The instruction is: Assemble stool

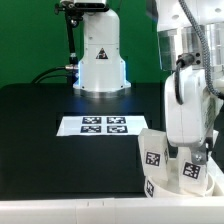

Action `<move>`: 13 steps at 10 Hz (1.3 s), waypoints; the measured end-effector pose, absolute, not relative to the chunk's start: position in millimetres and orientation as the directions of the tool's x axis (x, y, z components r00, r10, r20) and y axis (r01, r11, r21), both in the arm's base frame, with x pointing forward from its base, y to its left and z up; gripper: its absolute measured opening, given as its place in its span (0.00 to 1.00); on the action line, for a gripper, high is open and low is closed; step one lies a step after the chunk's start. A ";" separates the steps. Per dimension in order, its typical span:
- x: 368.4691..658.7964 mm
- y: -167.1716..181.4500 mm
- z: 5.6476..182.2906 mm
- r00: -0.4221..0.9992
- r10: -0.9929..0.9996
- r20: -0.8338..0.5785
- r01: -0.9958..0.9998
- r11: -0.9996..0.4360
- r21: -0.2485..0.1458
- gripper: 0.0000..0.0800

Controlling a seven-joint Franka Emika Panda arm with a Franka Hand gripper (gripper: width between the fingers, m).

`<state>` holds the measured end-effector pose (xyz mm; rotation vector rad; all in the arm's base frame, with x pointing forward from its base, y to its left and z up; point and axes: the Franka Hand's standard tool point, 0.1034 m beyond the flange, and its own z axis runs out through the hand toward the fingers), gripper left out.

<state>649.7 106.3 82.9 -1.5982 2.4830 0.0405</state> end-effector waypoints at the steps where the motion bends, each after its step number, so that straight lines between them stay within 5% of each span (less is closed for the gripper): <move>1: 648.2 105.9 81.8 -0.343 -0.925 -0.164 -0.930 0.359 -0.081 0.43; 2: 640.7 105.2 79.9 -0.221 -0.963 -0.155 -0.972 0.230 -0.042 0.67; 3: 640.1 104.4 85.8 -0.065 -0.985 -0.162 -0.997 0.070 -0.029 0.67; 4: 641.1 105.3 94.6 0.083 -0.983 -0.166 -0.996 -0.075 -0.050 0.79; 5: 636.3 108.1 103.0 0.256 -0.950 -0.177 -0.967 -0.250 -0.056 0.81; 9: 635.9 107.5 105.1 0.523 -0.839 -0.147 -0.852 -0.513 -0.102 0.81; 11: 642.7 106.9 111.9 0.894 -0.448 -0.007 -0.446 -0.889 -0.102 0.81; 13: 644.7 103.9 111.7 0.945 -0.322 0.065 -0.314 -0.943 -0.109 0.81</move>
Offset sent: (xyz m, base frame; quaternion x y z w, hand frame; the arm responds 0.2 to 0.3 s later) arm -0.0083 0.0201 0.0283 -0.0644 -0.0823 -0.2849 0.9529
